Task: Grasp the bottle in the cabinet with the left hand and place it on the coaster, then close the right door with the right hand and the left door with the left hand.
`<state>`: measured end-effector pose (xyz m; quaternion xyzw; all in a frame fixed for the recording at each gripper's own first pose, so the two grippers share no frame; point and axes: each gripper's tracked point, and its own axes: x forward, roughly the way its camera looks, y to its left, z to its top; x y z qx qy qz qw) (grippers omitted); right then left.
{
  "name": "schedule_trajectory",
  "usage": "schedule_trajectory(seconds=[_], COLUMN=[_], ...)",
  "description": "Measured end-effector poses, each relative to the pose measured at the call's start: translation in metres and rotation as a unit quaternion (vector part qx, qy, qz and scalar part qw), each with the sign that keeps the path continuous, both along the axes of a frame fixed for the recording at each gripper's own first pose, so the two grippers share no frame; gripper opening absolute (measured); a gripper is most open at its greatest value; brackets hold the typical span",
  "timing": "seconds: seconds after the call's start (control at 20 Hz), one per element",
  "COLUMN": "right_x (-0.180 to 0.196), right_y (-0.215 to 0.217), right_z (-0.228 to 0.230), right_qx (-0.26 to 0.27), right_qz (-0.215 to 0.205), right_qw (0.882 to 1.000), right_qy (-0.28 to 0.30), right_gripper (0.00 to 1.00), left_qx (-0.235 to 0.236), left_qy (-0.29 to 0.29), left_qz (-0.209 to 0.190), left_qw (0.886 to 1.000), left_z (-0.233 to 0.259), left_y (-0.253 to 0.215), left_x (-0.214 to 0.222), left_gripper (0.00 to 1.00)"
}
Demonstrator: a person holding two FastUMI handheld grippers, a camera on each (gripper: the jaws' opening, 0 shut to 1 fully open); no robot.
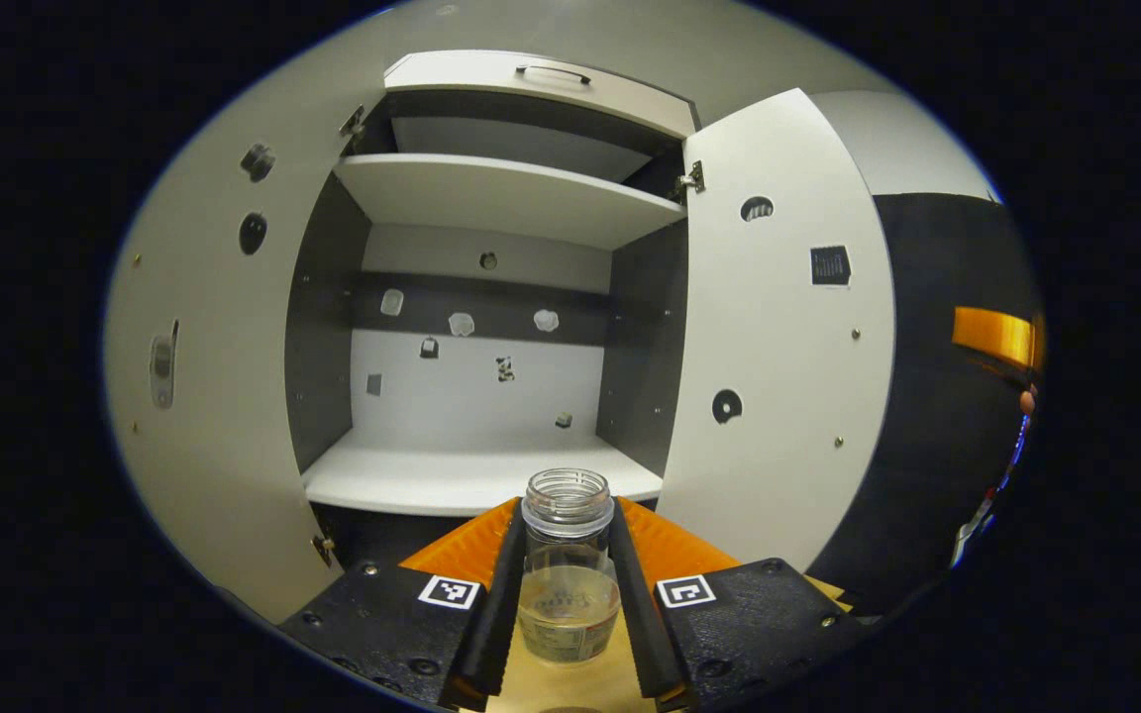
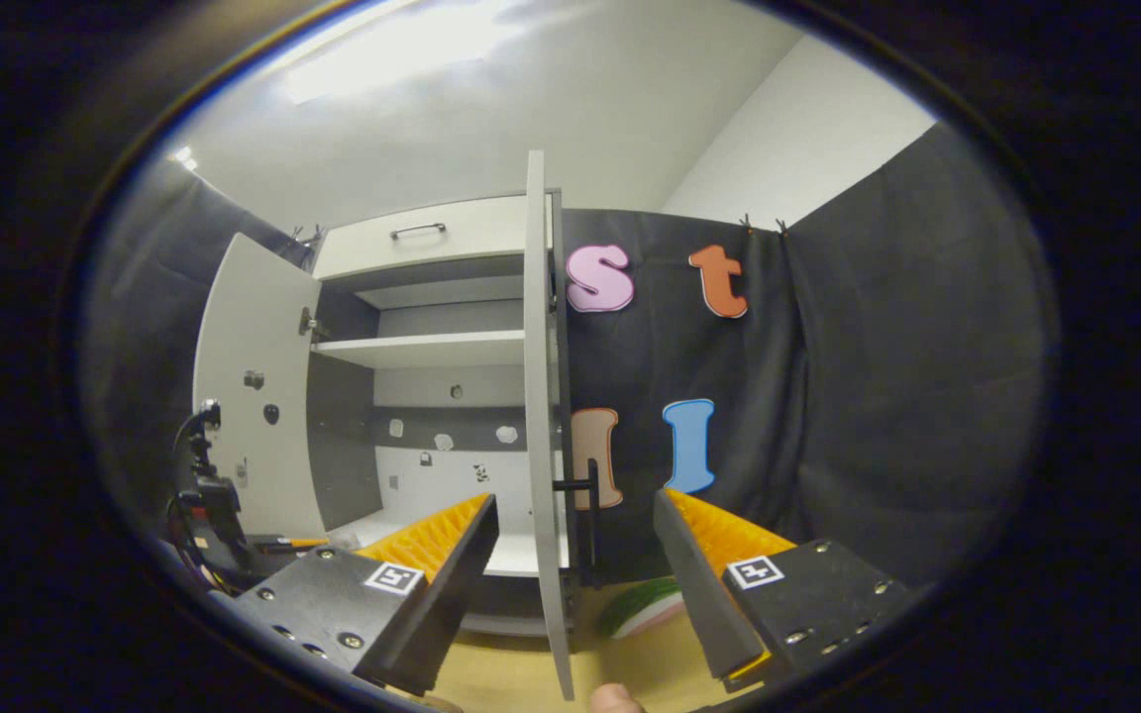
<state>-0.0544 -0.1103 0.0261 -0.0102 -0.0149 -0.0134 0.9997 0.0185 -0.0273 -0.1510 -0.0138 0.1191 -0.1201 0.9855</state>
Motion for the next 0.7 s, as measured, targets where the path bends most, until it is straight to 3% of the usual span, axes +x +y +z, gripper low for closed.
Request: schedule_trajectory(seconds=[0.3,0.35,0.55,0.7], right_x=[0.002,0.002,0.003,0.0], right_y=[-0.009,-0.011,-0.02,-0.027], right_z=[0.005,0.005,0.003,0.004], right_qx=[-0.014,-0.017,-0.017,-0.018], right_qz=[0.03,0.033,0.042,0.042], right_qw=[0.999,0.999,0.999,0.999], right_qy=[-0.003,-0.005,0.004,0.006], right_gripper=[0.93,0.99,0.93,0.96], left_qx=[0.003,0.005,0.011,0.013], left_qy=[0.089,0.104,0.13,0.149], left_qz=[0.014,0.019,0.04,0.046], left_qw=[0.996,0.994,0.991,0.988], left_z=[-0.112,-0.13,-0.184,-0.211], left_y=[0.007,0.008,0.016,0.019], left_x=[-0.054,-0.062,-0.083,-0.091], left_gripper=[0.51,0.51,0.54,0.52])
